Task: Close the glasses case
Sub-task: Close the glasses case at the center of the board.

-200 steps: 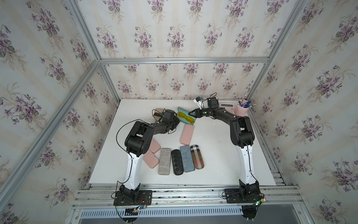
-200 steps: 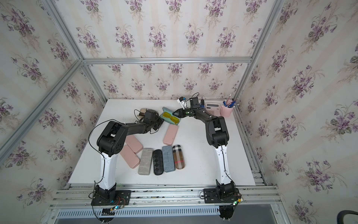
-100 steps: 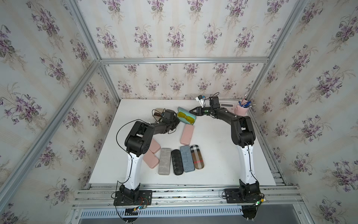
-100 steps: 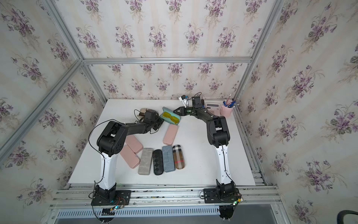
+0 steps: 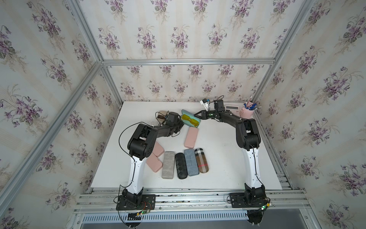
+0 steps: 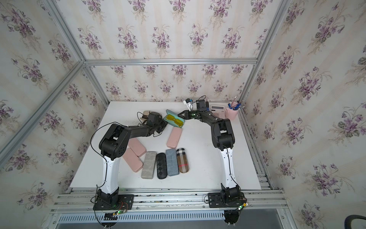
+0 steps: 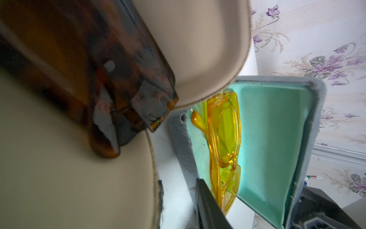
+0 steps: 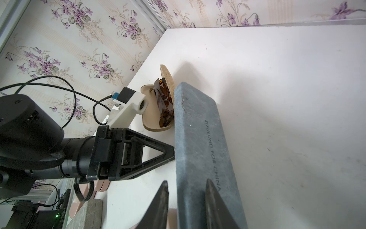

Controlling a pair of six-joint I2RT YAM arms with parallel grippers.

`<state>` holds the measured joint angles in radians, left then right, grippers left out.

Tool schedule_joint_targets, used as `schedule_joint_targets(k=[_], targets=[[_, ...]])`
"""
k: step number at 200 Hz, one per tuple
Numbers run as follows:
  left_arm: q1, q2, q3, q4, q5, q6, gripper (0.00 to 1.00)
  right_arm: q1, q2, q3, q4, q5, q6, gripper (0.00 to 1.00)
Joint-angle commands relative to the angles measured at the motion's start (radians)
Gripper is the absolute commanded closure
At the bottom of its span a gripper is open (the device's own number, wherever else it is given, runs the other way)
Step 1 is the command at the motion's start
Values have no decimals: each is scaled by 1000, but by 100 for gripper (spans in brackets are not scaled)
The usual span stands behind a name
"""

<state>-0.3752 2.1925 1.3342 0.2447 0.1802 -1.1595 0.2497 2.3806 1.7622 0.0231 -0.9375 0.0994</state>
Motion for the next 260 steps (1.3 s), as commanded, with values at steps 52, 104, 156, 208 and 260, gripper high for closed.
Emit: schedule_joint_targets(k=[52, 104, 156, 208, 260], targets=[[1, 8, -8, -42, -2, 14, 68, 13, 0, -21, -18, 31, -38, 75], [2, 6, -13, -36, 1, 14, 69, 30, -1, -29, -37, 57, -62, 78], [2, 5, -18, -30, 5, 14, 70, 42, -3, -40, -47, 81, -76, 80], [2, 5, -26, -24, 7, 14, 70, 46, 2, -52, -46, 89, -78, 81], [2, 4, -24, -21, 8, 14, 71, 54, 2, -52, -57, 102, -88, 82]])
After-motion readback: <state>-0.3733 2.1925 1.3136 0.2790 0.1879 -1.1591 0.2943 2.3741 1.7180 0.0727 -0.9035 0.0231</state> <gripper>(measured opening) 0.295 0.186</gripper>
